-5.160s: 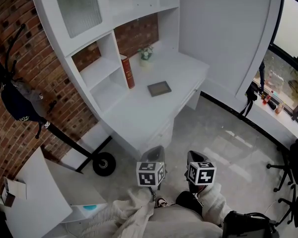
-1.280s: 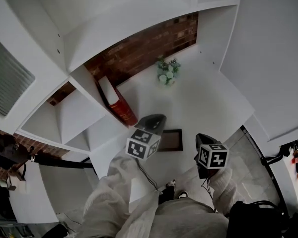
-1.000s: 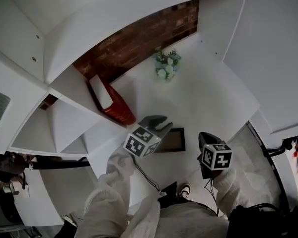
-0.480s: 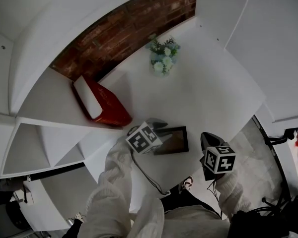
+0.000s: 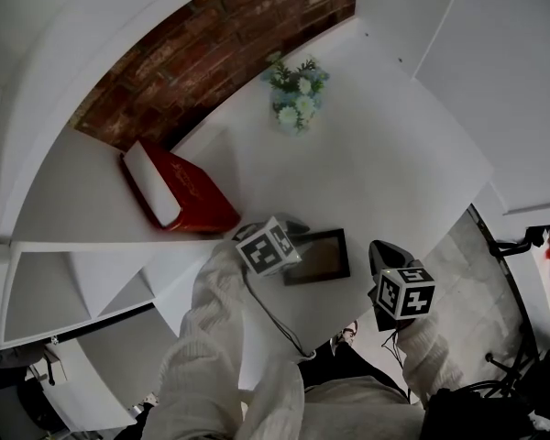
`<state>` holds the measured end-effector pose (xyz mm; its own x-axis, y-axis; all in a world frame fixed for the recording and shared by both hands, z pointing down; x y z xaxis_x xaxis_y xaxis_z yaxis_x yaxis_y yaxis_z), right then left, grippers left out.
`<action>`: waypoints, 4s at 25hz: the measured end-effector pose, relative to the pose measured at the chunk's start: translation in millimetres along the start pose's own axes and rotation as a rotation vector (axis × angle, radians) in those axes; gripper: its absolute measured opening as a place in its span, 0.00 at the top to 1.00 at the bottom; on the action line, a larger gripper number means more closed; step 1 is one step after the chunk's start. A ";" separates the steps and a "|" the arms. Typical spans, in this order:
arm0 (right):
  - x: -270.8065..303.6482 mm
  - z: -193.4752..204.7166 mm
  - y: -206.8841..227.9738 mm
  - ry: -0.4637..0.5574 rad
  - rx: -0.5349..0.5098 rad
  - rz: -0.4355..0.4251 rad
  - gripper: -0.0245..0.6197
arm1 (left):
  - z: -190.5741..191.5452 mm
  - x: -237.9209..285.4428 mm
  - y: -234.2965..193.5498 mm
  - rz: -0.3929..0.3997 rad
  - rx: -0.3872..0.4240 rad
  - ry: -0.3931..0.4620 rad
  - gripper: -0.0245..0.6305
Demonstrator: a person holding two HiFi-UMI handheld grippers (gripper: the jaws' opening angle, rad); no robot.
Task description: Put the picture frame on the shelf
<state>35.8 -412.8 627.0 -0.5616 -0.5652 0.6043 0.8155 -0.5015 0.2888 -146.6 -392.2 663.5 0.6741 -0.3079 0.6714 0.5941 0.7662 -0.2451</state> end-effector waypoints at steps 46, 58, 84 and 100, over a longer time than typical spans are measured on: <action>-72.9 -16.7 -27.0 0.136 -0.066 -0.078 0.92 | -34.1 -82.1 82.0 -0.499 -0.318 0.415 0.86; -103.3 -36.6 -58.0 0.236 -0.120 -0.172 0.92 | -53.0 -133.1 133.3 -0.708 -0.358 0.540 0.86; -124.5 -192.5 -118.2 0.454 -0.247 -0.298 0.92 | -169.4 -264.0 135.8 -0.983 -0.307 0.795 0.86; -132.2 -291.0 -153.4 0.573 -0.303 -0.361 0.92 | -285.5 -383.4 110.2 -1.136 -0.193 0.878 0.86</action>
<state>-55.8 -451.8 286.6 -0.8399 -0.5427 0.0046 0.5387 -0.8326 0.1286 -214.2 -350.7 179.4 -0.1879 -0.9806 -0.0557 0.9822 -0.1871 -0.0187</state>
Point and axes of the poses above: the fingertips, and each gripper's own axes: x forward along the fingers, y to its right, z out of its underside, the point moved 5 cm from there along -x, backward along the fingers, and after that the axes turned 12 degrees about y, right-handed, at the moved point
